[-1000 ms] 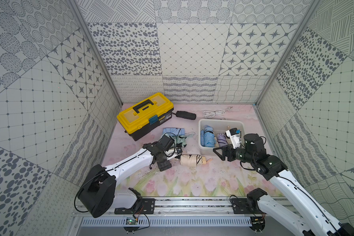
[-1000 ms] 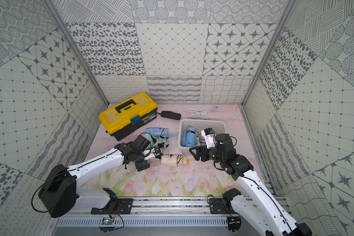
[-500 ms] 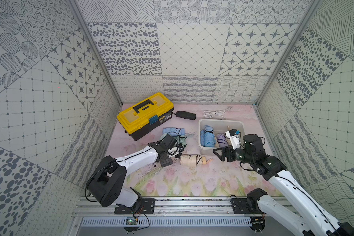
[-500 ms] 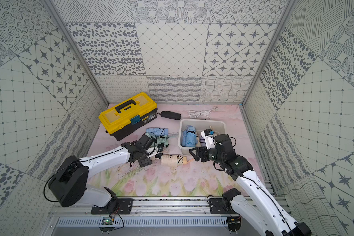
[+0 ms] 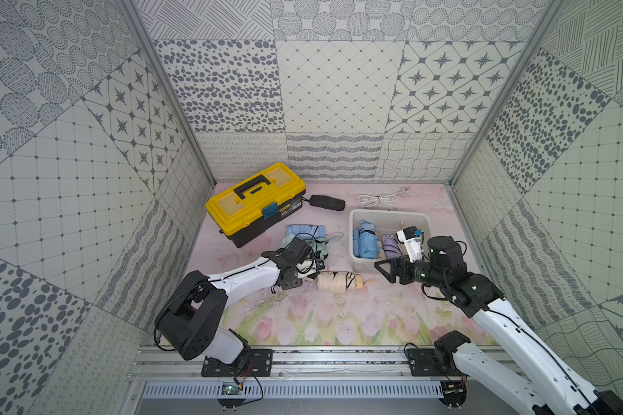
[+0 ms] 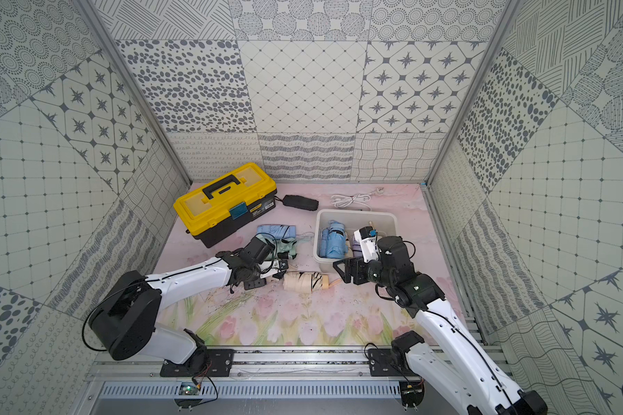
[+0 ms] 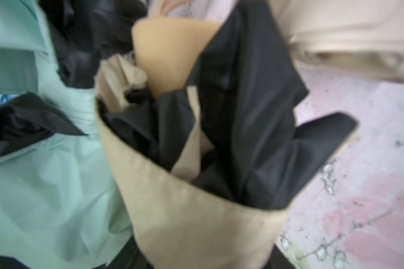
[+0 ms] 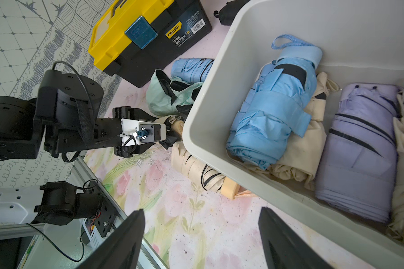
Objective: Put the umbrella into the storage box
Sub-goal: Pick up the umbrella from the center of the board.
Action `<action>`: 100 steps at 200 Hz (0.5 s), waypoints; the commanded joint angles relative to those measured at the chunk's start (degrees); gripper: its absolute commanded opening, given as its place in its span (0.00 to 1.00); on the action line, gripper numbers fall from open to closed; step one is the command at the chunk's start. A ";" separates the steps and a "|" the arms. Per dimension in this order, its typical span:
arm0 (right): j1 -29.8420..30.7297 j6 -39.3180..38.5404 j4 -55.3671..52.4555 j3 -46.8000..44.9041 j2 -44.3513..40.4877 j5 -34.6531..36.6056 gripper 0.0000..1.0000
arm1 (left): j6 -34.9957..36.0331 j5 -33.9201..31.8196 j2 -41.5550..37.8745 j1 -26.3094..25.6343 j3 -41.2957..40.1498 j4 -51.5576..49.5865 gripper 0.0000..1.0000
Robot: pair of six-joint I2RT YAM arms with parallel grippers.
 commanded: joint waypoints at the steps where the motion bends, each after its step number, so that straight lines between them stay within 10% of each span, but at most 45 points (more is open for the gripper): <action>1: 0.04 0.10 2.62 1.82 -0.16 0.14 0.82 | -1.55 0.91 -4.96 -0.26 -0.60 -4.20 0.44; 100: 2.73 6.73 9.78 1.70 -1.88 -0.71 0.82 | -40.06 16.38 -28.58 -2.82 5.78 -7.28 0.38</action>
